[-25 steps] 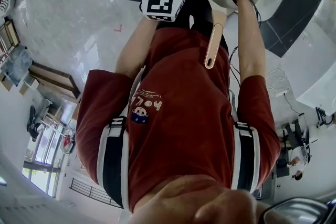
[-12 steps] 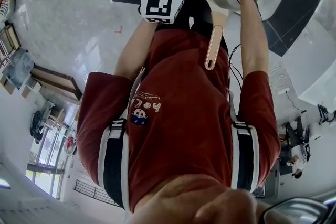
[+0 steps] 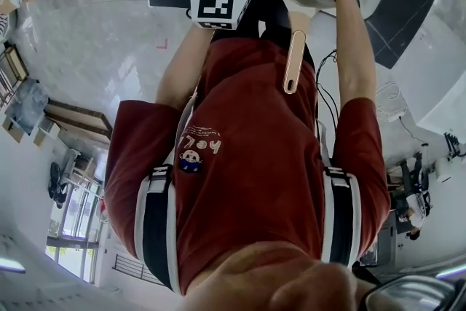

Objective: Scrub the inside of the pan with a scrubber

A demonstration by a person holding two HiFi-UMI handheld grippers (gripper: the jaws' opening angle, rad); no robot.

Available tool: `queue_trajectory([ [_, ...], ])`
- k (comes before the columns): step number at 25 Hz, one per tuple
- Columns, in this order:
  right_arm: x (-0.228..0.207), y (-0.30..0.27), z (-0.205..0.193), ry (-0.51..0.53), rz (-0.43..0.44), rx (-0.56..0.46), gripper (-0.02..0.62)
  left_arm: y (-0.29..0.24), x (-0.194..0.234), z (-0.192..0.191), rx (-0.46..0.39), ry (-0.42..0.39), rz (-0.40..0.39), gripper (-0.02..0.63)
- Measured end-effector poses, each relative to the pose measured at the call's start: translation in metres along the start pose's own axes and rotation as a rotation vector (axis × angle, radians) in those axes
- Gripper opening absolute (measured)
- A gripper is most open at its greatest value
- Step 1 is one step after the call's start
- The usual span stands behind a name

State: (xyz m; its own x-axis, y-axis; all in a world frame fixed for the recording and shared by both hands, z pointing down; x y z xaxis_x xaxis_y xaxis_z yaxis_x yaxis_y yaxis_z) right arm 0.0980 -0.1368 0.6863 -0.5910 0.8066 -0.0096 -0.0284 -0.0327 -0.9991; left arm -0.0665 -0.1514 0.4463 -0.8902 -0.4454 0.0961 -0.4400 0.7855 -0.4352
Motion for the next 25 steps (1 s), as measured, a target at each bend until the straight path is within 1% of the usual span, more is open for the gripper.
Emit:
queue_trajectory([
  [3,0.001,0.007,-0.012,0.031,0.031,0.079,0.071,-0.003,-0.003,0.000,-0.001,-0.001,-0.015,0.006],
  [7,0.007,0.019,-0.027,0.073,0.115,0.172,0.069,-0.005,-0.009,-0.001,-0.002,-0.006,-0.037,0.006],
  [12,0.018,0.036,-0.046,0.125,0.249,0.272,0.069,-0.005,-0.011,0.001,-0.006,-0.004,-0.046,0.006],
  [17,0.034,0.054,-0.065,0.186,0.419,0.373,0.069,-0.004,-0.012,0.002,-0.016,0.001,-0.052,0.006],
  [20,0.043,0.064,-0.075,0.201,0.497,0.399,0.069,-0.004,-0.012,0.003,-0.019,0.003,-0.052,0.006],
  [23,0.050,0.072,-0.077,0.191,0.564,0.389,0.066,-0.003,-0.014,0.002,-0.020,0.003,-0.055,0.006],
  [25,0.057,0.078,-0.077,0.184,0.631,0.374,0.066,-0.003,-0.016,0.002,-0.021,0.004,-0.055,0.006],
])
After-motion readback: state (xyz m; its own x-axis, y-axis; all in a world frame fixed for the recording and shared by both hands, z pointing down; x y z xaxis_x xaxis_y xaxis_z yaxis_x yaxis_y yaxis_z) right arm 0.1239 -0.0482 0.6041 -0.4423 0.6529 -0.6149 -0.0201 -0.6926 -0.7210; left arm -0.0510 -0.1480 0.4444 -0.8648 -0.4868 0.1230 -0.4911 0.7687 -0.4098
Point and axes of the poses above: the fingertips, and each gripper's own axes: y backward along the fingers, x to its left, z out of its top, the point moved 3 cm from there along y, backward along the fingers, and after that the axes turned 7 degrees about x, right-handed, at the moved point
